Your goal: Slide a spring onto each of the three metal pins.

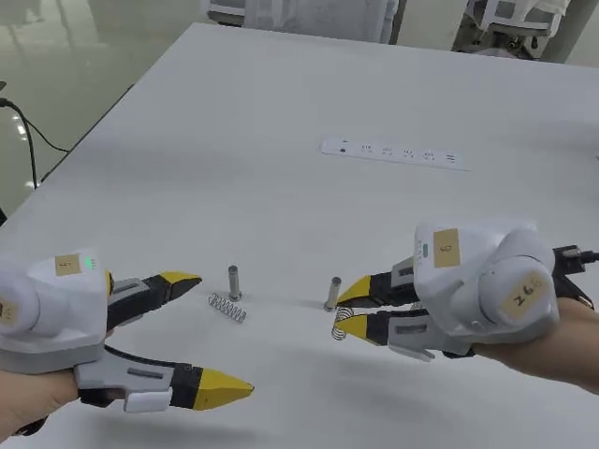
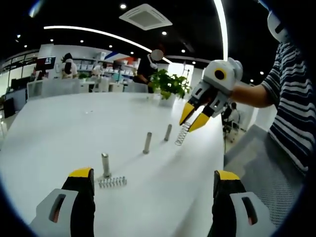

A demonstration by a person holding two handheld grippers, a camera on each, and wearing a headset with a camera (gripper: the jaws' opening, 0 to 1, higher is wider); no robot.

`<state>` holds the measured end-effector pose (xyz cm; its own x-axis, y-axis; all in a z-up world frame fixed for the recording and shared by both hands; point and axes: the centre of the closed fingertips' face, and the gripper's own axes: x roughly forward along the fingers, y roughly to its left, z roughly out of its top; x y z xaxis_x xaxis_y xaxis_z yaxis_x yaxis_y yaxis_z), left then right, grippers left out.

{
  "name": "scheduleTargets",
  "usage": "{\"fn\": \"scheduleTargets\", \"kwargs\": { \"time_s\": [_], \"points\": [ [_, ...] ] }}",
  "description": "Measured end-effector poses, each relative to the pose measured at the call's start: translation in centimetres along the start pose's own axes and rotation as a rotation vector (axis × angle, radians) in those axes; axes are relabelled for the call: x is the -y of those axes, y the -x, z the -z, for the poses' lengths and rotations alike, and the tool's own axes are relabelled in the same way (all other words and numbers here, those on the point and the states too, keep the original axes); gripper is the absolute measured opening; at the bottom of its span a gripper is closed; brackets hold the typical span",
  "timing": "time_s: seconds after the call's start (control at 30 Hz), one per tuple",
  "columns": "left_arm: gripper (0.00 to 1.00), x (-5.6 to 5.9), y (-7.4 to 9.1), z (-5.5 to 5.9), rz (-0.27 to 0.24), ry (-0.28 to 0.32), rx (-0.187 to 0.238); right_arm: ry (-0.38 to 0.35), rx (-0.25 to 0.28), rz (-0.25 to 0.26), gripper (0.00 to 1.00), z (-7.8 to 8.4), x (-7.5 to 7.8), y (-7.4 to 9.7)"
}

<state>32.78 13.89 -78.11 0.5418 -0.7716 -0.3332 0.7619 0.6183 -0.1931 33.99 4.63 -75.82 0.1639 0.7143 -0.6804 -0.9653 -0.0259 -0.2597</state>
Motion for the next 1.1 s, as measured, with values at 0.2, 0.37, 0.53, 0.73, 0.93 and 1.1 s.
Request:
{"fn": "scheduleTargets", "kwargs": {
  "time_s": [0.2, 0.37, 0.53, 0.73, 0.93, 1.1],
  "points": [
    [0.98, -0.3, 0.3, 0.1, -0.011, -0.013, 0.012, -0.003, -0.012, 0.005, 0.07, 0.5, 0.5, -0.1],
    [0.98, -0.4, 0.3, -0.4, -0.015, -0.007, 0.032, -0.016, -0.024, 0.02, 0.07, 0.9, 1.4, -0.1],
    [0.98, -0.3, 0.4, -0.6, -0.011, -0.01, 0.035, -0.023, -0.03, 0.048, 0.07, 1.0, 3.0, 0.1],
    [0.98, -0.4, 0.5, -0.5, -0.016, -0.007, 0.035, -0.025, -0.027, 0.083, 0.07, 0.7, 4.9, -0.1],
    [0.98, -0.6, 0.8, -0.5, -0.019, -0.005, 0.037, -0.051, -0.013, 0.107, 0.07, 0.2, 6.6, -0.5],
    [0.98, -0.9, 1.1, -0.3, -0.028, 0.0, 0.036, -0.081, -0.002, 0.112, 0.07, 0.2, 7.4, -0.7]
  ]
}}
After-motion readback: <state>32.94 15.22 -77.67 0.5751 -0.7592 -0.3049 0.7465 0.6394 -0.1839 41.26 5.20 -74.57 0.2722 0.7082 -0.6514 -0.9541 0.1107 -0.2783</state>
